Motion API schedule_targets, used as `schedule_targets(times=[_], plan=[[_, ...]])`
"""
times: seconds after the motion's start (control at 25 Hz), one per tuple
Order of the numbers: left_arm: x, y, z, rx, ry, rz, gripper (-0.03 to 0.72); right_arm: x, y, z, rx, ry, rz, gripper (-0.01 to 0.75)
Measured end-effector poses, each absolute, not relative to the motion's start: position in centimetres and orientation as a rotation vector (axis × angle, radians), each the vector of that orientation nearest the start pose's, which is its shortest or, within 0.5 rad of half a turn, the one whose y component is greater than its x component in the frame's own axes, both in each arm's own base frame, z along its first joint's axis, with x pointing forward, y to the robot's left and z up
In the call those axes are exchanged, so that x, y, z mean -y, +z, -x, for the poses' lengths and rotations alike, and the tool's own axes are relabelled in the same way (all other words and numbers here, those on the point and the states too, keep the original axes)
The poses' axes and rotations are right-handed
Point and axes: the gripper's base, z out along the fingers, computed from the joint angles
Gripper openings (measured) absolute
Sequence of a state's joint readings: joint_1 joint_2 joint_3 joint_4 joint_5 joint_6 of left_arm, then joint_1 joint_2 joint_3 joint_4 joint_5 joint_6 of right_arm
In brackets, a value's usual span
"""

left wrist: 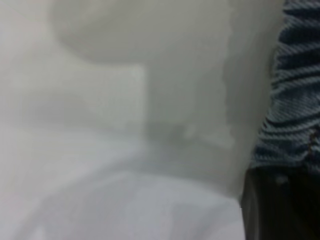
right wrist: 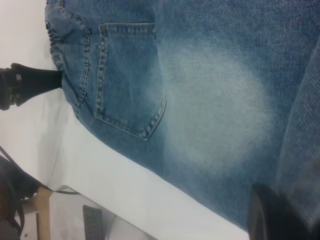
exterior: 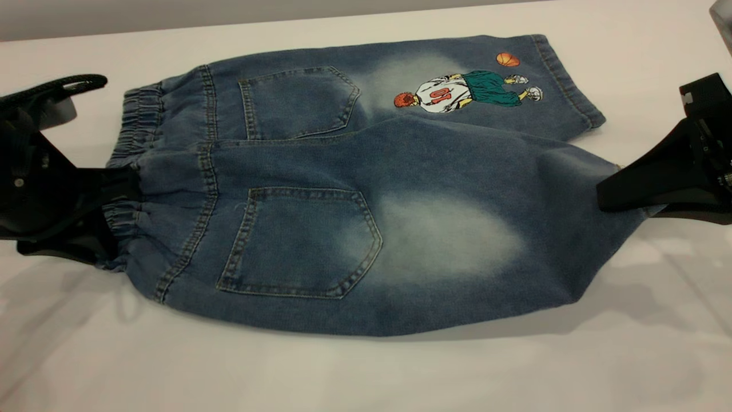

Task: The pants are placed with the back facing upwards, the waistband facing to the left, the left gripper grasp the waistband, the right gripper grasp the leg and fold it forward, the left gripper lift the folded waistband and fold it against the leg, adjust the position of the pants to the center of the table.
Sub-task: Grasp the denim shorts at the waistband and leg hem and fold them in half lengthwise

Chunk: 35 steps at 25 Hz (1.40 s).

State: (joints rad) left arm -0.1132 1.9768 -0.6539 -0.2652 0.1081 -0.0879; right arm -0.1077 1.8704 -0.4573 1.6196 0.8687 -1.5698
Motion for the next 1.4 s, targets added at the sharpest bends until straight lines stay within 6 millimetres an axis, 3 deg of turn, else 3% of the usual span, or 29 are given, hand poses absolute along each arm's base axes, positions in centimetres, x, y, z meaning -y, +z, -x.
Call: schedule_targets(times=[0.16, 0.32, 0.68, 1.04, 1.4], plan=[[3.3, 4.8, -26.9, -2.905, -0.117, 0.343, 0.054, -4.5, 8.7, -22.6, -2.592, 1.193, -0.056, 0.011], [3.5, 5.6, -27.4, -2.911, -0.134, 0.336, 0.050, -4.6, 8.8, -22.6, -2.590, 1.197, -0.055, 0.011], [3.8, 9.9, -28.3, -2.840, -0.186, 0.268, 0.040, -4.6, 10.3, -22.8, -2.535, 1.174, -0.011, 0.011], [3.9, 11.8, -28.3, -2.797, -0.205, 0.257, 0.040, -4.4, 12.4, -25.6, -2.446, 1.155, 0.107, 0.011], [4.3, 14.1, -30.6, -2.754, -0.232, 0.199, 0.040, -3.8, 14.2, -29.1, -2.381, 1.067, 0.109, 0.011]])
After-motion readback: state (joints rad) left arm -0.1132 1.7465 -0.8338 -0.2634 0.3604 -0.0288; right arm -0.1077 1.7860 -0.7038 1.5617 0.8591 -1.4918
